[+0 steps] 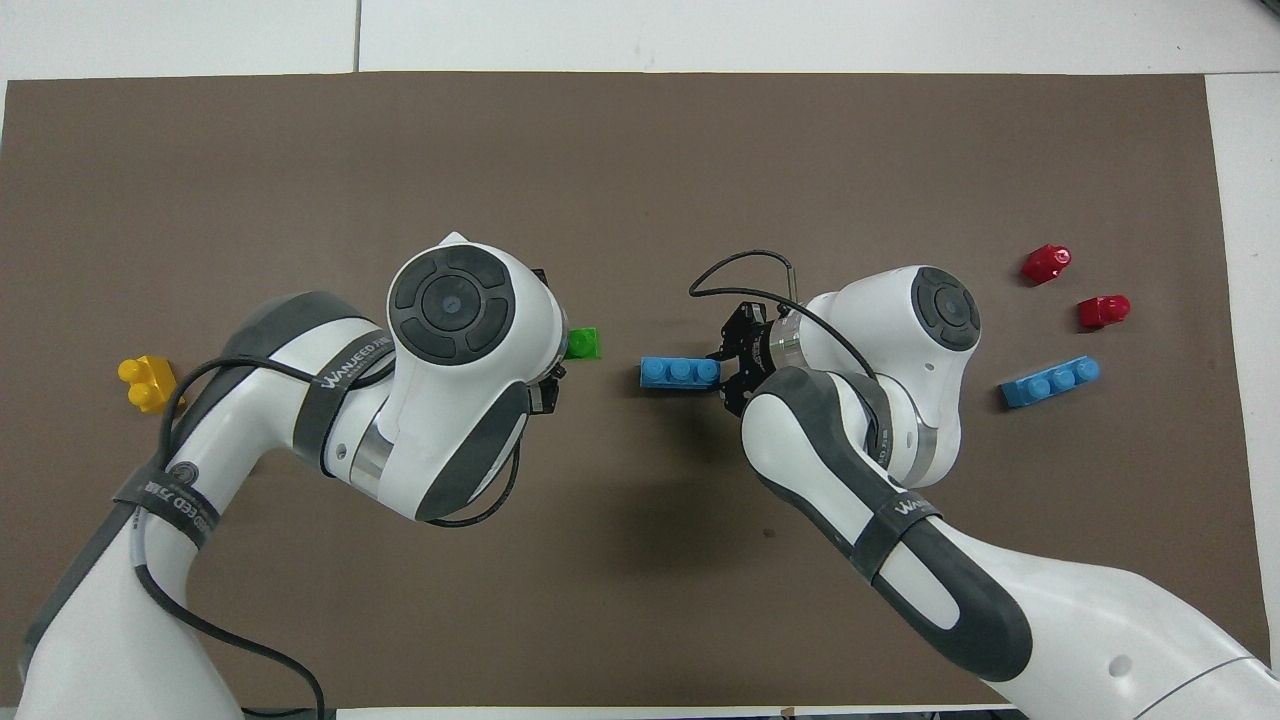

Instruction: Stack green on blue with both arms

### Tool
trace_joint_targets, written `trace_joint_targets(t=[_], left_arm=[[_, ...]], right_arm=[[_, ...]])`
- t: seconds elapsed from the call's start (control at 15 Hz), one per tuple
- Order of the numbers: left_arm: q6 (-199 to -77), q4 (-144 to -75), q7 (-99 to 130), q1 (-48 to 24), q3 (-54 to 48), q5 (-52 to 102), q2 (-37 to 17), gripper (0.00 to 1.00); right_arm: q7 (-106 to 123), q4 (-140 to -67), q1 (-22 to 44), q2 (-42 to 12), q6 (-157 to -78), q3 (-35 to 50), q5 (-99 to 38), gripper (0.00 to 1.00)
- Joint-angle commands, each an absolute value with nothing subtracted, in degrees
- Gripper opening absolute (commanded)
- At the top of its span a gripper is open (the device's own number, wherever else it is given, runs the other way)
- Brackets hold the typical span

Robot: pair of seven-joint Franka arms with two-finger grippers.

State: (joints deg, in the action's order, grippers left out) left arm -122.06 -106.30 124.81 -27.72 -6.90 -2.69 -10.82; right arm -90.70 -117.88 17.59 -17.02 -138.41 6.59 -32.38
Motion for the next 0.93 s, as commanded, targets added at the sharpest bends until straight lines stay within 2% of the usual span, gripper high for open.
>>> trace_joint_targets(t=[0.0, 0.67, 0.87], left_arm=[[-123.92, -106.61, 126.74, -30.49, -5.8, -2.55, -11.25, 0.0], [-124.8, -100.73, 134.21, -36.82, -5.63, -5.71, -19.94, 0.0], [-125.33, -100.55, 135.44, -37.0, -5.71, -6.85, -20.65, 0.0]], right_arm=[[-92.19, -119.88, 17.23, -15.47, -139.92, 6.94, -31.64, 0.0], [-91.23, -121.2, 17.14, -16.35, -142.82, 6.94, -31.64, 0.0], [-90.79, -121.29, 17.14, -16.35, -143.17, 7.03, -31.64, 0.0]])
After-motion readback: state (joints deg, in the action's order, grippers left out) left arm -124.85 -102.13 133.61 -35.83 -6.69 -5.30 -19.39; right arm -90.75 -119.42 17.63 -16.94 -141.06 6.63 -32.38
